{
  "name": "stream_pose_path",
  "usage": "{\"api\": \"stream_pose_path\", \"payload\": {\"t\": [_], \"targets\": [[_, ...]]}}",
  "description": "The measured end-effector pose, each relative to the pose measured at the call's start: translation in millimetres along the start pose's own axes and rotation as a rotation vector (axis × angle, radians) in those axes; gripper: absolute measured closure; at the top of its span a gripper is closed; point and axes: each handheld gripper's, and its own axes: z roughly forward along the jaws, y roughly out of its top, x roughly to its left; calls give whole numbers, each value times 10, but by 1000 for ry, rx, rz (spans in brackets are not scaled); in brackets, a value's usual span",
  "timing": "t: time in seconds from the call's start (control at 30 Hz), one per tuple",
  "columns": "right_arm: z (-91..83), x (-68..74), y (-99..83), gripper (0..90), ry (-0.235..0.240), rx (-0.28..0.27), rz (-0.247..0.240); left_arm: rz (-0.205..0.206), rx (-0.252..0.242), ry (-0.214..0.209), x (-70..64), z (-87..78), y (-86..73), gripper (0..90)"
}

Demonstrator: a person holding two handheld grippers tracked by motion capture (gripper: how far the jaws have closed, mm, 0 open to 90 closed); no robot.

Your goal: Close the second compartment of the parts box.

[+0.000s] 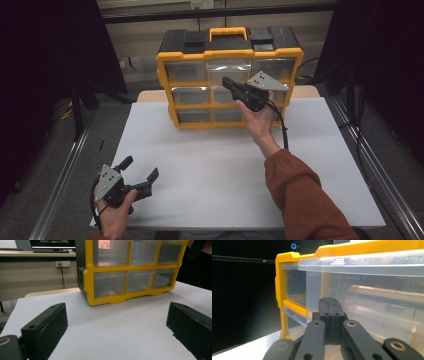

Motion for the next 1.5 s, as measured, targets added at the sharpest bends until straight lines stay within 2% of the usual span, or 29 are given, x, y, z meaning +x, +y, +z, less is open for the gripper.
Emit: {"api": "stream_pose_path", "payload": {"t": [0.4,0.57,0.6,0.7,1.07,1.1,1.17,1.27,1.33,1.5], "targets": [[32,-36,8,900,-15,6,-1,-10,-7,8,-2,1,-1,36],[57,-48,10,900,-25,8,4,-1,-2,11,10,-5,1,36],[62,-55,11,900,-26,9,-1,-14,-4,11,6,-3,-2,36],[65,-60,10,900,-32,8,-5,0,-2,15,12,-7,0,36],[89,-102,0,900,-47,12,0,-2,-3,8,5,-2,-1,36],[91,-107,0,900,-44,14,-4,9,6,6,12,-7,0,36],[99,-114,-1,900,-47,16,1,-10,-4,10,1,-2,-3,36],[105,-132,-11,900,-55,15,-1,-15,-7,11,-1,-2,-4,36],[109,-133,-14,900,-57,15,3,8,8,7,11,-8,-2,36],[123,-147,-13,900,-59,20,7,1,13,13,5,-1,-6,36]]}}
